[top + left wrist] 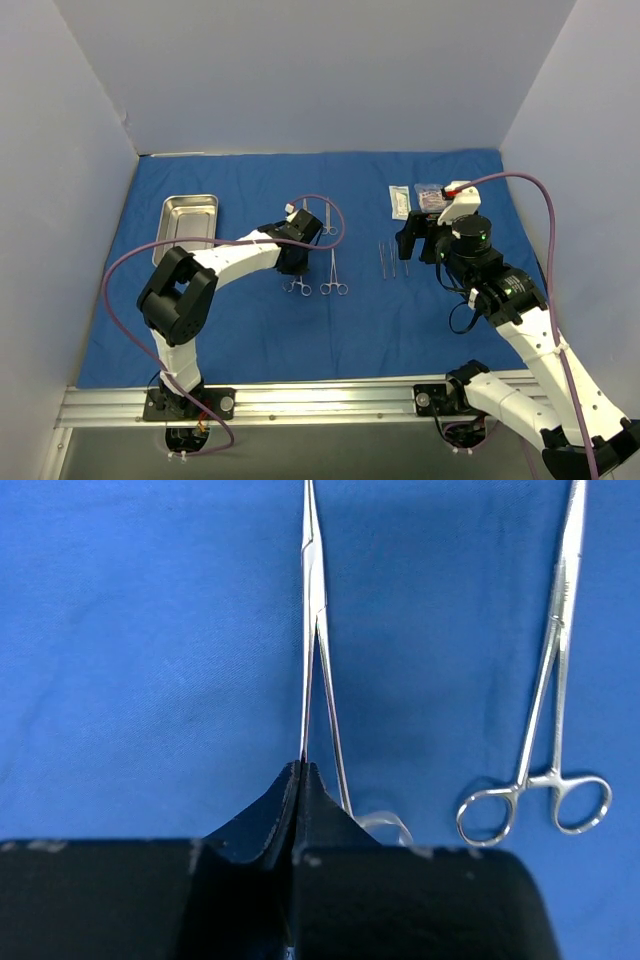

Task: Open and lay out the surgical kit
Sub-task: Place the medical item in the surgical kit.

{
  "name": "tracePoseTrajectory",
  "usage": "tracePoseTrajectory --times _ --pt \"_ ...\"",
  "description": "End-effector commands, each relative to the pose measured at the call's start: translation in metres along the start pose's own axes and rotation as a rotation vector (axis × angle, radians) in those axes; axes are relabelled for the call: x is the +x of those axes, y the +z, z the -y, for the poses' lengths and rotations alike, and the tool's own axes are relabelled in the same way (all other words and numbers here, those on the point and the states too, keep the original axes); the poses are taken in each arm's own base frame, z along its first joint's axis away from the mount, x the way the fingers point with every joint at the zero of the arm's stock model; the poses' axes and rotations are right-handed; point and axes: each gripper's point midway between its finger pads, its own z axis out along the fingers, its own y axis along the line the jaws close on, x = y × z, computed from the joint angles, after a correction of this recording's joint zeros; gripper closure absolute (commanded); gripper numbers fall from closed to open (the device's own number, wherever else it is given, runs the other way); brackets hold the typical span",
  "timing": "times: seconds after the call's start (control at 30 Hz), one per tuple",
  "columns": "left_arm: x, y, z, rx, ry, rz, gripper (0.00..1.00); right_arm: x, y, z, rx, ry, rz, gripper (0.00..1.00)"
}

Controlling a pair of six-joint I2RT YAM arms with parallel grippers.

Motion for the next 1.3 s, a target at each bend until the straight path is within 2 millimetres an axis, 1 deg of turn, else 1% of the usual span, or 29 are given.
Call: tracePoseTrajectory --times 0.0,0.13,0.37,0.57,0.63,0.73,0.77,0.8,0.9,1.0,1.27 --pt "-0.013 0.006 0.015 0.025 -0.019 0.049 0.98 -0.018 -0.007 0.003 0.020 0.002 0.049 0.16" --pt "-0.007 0.013 0.016 0.020 -0.042 0.029 0.98 -0.019 -0.007 0.005 0.028 -0.006 0.049 0.16" --pt "-0.004 0.022 0.018 0.021 -0.063 0.031 0.98 -0.017 -0.005 0.003 0.023 -0.006 0.045 0.16" --pt "-0.012 0.012 0.021 0.050 -0.070 0.067 0.98 -0.016 -0.004 0.003 0.018 -0.007 0.040 0.16" --pt "-0.014 0.012 0.023 0.060 -0.069 0.072 0.97 -0.015 -0.003 0.001 0.013 -0.005 0.039 0.16" --pt "-0.011 0.012 0.024 0.064 -0.076 0.055 0.91 -0.015 -0.002 0.001 0.010 -0.001 0.038 0.17" --pt "-0.013 0.008 0.024 0.067 -0.082 0.060 0.89 -0.016 -0.002 0.000 0.008 -0.002 0.039 0.17" --pt "-0.012 0.006 0.023 0.059 -0.092 0.059 0.83 -0.015 -0.002 0.001 0.009 -0.003 0.036 0.17" --pt "-0.016 -0.002 0.018 0.051 -0.110 0.080 0.76 -0.015 -0.003 0.001 0.009 0.001 0.038 0.17" --pt "-0.015 -0.004 0.016 0.049 -0.116 0.079 0.74 -0.013 -0.002 0.000 0.007 0.005 0.034 0.17" --pt "-0.010 0.010 0.025 0.059 -0.097 0.043 0.74 -0.014 0.000 -0.001 0.000 0.006 0.033 0.17"
